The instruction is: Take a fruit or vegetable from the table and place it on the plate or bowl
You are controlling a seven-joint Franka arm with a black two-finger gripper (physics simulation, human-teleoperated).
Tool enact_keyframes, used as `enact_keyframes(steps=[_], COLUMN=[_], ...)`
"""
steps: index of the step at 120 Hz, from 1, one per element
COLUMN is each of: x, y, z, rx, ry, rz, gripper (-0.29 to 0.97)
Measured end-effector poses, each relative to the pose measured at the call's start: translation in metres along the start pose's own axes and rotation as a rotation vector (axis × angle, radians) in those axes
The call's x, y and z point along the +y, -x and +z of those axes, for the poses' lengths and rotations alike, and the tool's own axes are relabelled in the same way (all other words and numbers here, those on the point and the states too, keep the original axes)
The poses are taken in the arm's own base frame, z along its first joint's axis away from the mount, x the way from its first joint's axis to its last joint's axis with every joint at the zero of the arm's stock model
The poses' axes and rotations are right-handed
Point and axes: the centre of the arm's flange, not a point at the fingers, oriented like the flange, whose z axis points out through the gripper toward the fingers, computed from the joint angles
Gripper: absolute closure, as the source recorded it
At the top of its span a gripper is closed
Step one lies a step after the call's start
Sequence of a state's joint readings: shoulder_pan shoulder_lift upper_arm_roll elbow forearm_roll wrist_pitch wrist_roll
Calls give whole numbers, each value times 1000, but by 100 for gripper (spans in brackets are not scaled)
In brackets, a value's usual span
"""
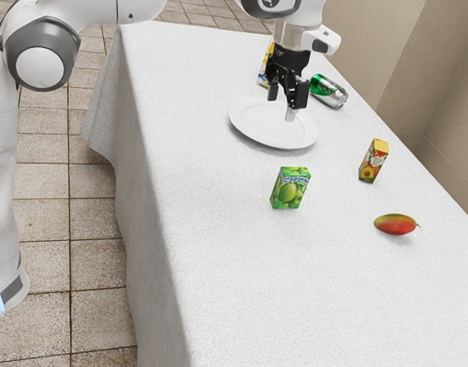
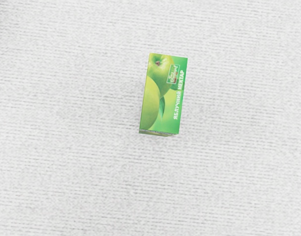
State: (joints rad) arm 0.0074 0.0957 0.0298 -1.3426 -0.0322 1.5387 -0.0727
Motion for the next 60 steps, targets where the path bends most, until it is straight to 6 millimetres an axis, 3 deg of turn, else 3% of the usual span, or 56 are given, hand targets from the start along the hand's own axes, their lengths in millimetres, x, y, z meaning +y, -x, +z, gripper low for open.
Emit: enact_keyframes(steps=[33,48,60], x=[6,55,61], y=[-6,-36,-69], z=[-2,9,39], rx=[19,147,246], ry=[17,35,41], rz=[3,77,78], gripper=[0,0,0])
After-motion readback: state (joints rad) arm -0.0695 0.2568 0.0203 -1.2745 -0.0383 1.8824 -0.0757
